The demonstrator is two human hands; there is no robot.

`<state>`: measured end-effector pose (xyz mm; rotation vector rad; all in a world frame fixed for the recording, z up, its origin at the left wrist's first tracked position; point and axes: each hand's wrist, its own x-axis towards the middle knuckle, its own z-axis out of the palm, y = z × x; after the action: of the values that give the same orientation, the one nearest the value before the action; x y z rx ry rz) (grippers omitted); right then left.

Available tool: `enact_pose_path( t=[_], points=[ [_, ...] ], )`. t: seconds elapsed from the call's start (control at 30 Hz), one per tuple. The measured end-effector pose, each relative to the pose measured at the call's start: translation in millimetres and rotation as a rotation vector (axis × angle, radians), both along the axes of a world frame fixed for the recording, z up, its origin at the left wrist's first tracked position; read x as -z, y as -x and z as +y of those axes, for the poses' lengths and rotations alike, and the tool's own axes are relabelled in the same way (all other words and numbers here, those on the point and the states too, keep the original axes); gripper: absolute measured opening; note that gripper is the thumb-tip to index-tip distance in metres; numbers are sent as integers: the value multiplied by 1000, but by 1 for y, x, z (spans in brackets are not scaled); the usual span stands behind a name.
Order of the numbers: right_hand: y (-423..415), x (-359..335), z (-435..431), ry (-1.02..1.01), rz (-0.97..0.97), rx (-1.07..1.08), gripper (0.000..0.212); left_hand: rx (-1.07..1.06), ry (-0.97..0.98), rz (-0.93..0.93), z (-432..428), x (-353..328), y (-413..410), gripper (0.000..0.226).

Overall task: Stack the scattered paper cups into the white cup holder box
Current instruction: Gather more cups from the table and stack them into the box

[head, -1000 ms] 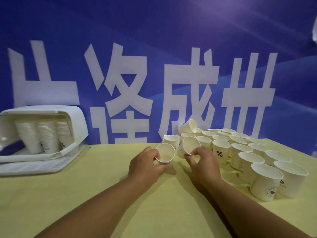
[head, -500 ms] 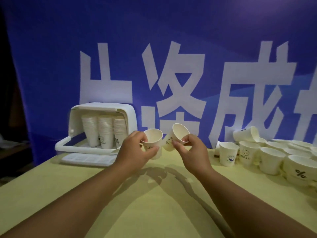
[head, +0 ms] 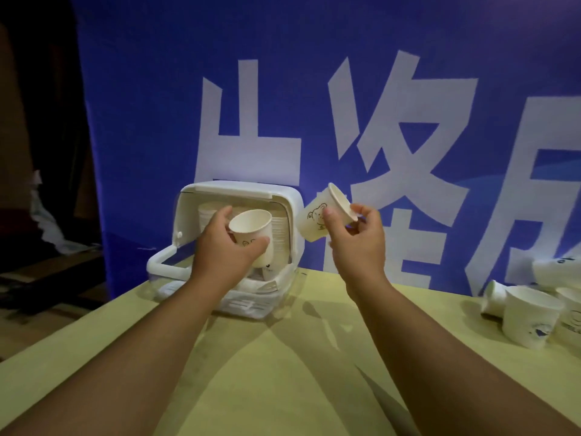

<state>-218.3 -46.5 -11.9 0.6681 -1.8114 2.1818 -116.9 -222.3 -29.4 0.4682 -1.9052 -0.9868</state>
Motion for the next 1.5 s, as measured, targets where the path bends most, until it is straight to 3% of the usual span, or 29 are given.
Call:
enact_pose_path(
  t=[0.1, 0.17, 0.23, 0.3, 0.47, 0.77, 0.9, 1.03, 1.23, 1.37, 1.5],
  points=[
    [2, -3, -15, 44, -13, -26, 44, 6, 88, -125, -8, 10, 4, 52],
    [5, 1, -21, -3, 25, -15, 45, 18, 108, -202, -11, 15, 6, 43],
    [8, 6, -24, -70, 82, 8, 43, 11, 135, -295, -13, 20, 8, 52],
    [9, 9, -24, -137, 121, 44, 39, -9, 157, -390, -13, 22, 8, 77],
    [3, 13, -25, -365, 232, 0, 33, -47, 198, -542, -16, 23, 1, 93],
    [-2, 18, -33, -622, 278, -185, 32, 46, 197, -595, -21, 22, -12, 116],
    [-3, 16, -33, -557, 280, -154, 43, 67, 213, -557, -18, 22, -16, 84],
    [-4, 24, -34, -667, 302, -167, 41, 74, 199, -546, -17, 22, -16, 120],
    [-3, 45, -34, -942, 417, -129, 44, 42, 248, -547, -7, 21, -20, 82],
    [-1, 51, -34, -944, 445, -116, 52, 42, 242, -546, -9, 22, -20, 86],
    [1, 55, -26, -830, 382, -65, 40, 11, 240, -555, -12, 22, -22, 100]
  ],
)
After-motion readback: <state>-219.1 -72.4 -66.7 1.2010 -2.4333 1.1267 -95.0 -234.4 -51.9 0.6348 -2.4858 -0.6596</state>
